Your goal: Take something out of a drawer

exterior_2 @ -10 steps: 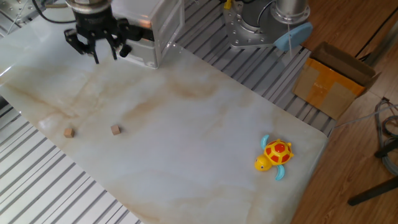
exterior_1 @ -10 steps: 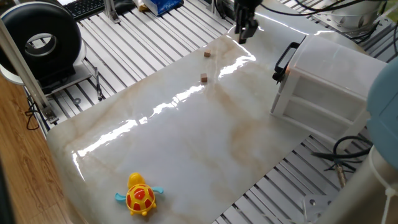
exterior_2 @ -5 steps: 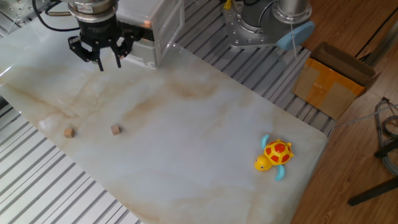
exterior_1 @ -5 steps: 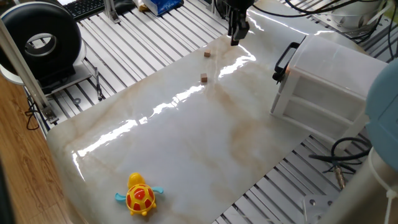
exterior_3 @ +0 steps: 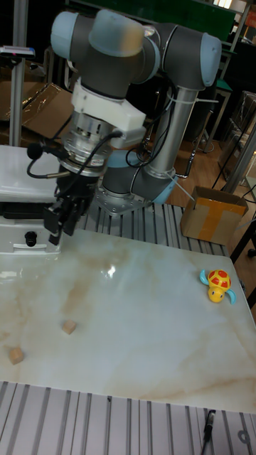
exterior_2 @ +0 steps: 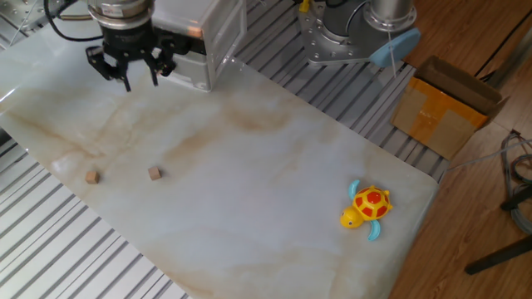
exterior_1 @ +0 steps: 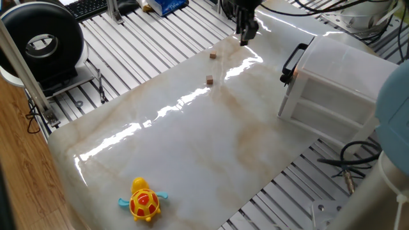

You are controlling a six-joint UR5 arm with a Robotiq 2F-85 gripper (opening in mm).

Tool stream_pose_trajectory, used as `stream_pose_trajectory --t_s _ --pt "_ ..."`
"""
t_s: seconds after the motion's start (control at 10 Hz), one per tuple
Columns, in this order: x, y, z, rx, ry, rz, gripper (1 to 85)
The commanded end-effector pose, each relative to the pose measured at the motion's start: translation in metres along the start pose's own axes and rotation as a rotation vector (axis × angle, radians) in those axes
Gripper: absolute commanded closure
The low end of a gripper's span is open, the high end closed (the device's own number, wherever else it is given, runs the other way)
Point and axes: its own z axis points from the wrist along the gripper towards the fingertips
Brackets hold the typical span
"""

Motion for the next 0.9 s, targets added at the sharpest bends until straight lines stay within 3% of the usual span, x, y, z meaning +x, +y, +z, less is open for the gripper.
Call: stream_pose_trajectory --t_s 0.0,0.3,0.4,0.7,0.8 --pt "0.056 0.008 0.011 -0.021 0.009 -0.076 33.0" --pt "0.059 0.012 0.011 -0.027 -0.001 -0.048 32.3" --pt "0.051 0.017 0.012 -0.039 -0.019 -0.033 32.0" --pt "0.068 0.030 0.009 -0.068 -0.004 -0.058 26.3" --pt "0.070 0.035 0.008 -0.077 -0.018 -0.061 26.3"
